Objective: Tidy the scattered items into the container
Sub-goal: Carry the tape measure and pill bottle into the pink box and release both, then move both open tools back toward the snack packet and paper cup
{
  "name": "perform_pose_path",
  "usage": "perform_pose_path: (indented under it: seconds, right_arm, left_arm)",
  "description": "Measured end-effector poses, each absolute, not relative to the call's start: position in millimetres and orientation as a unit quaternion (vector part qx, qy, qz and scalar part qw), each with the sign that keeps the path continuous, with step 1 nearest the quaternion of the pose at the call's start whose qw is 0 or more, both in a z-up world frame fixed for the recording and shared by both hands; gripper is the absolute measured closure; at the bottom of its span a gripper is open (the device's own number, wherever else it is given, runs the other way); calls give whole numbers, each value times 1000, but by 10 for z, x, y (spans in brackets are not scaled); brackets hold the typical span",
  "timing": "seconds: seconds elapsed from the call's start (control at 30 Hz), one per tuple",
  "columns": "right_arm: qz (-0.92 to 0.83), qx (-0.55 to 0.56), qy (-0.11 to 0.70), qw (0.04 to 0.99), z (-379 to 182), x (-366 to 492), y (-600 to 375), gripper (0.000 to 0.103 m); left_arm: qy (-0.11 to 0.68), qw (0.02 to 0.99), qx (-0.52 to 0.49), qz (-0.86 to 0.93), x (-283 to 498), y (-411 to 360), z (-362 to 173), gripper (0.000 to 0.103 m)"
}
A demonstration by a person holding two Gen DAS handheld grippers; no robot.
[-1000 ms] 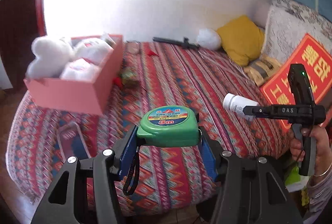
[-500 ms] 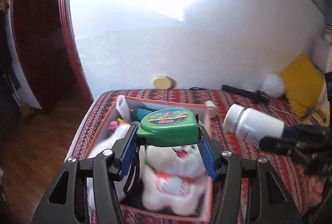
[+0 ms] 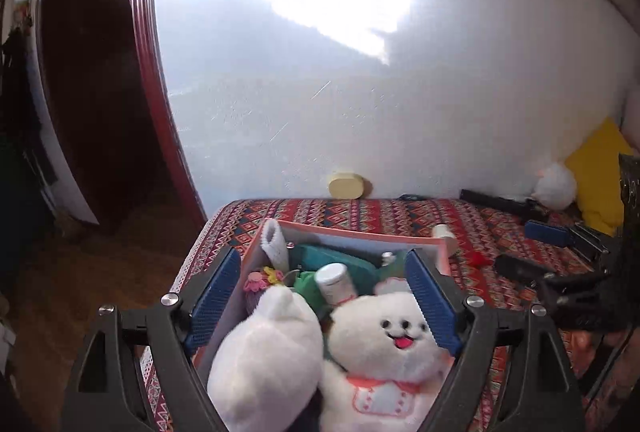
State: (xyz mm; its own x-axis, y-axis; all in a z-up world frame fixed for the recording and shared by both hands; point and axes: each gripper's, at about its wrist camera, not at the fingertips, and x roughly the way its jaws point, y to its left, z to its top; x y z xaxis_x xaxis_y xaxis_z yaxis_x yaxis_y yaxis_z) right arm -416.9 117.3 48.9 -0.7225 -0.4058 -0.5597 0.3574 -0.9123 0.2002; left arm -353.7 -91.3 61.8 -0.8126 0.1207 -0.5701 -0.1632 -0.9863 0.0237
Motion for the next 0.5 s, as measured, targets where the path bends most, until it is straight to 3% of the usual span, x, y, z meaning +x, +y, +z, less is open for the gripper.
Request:
perform_pose_path:
  seconds: [0.33, 0.5]
  right_arm:
    - [-941, 287, -109, 145, 907, -2757, 2649, 4]
    - [-939, 300, -135, 101, 651, -2177, 3284, 4]
  left_arm:
    - [59, 151, -261, 952, -2403, -34, 1233, 17]
    - [73, 184, -301, 933, -1895, 598, 712, 17]
